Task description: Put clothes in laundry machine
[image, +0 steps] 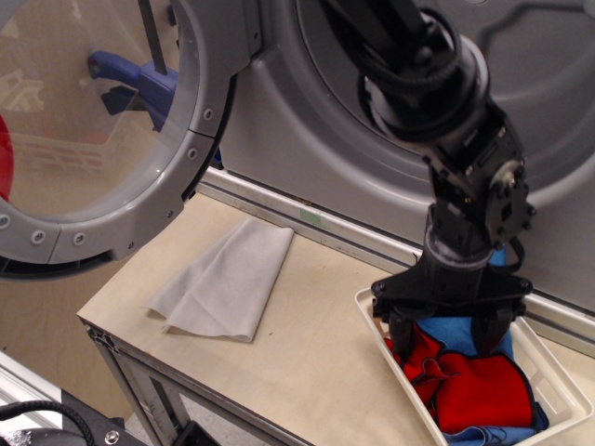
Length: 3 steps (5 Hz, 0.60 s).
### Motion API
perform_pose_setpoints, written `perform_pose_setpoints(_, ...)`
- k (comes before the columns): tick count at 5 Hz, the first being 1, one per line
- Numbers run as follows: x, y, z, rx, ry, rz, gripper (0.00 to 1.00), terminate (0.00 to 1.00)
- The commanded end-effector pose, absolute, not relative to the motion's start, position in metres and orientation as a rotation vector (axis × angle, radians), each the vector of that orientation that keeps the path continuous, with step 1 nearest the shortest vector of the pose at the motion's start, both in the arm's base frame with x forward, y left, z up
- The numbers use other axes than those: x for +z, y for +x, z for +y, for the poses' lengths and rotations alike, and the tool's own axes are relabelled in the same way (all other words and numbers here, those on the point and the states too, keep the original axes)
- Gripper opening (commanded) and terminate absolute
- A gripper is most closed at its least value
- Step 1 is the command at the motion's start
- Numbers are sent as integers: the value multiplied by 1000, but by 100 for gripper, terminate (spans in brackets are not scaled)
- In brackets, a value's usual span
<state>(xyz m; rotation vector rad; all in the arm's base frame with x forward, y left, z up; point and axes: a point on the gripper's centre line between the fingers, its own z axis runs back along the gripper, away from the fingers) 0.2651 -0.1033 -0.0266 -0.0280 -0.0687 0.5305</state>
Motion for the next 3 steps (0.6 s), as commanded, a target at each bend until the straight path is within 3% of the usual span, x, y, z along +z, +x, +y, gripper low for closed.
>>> perform_pose_setpoints(1, -28, 274, -108, 536, -24, -75, 100, 0)
perform_pose_setpoints(3, -50, 280, -110, 551, -5, -60, 100, 0)
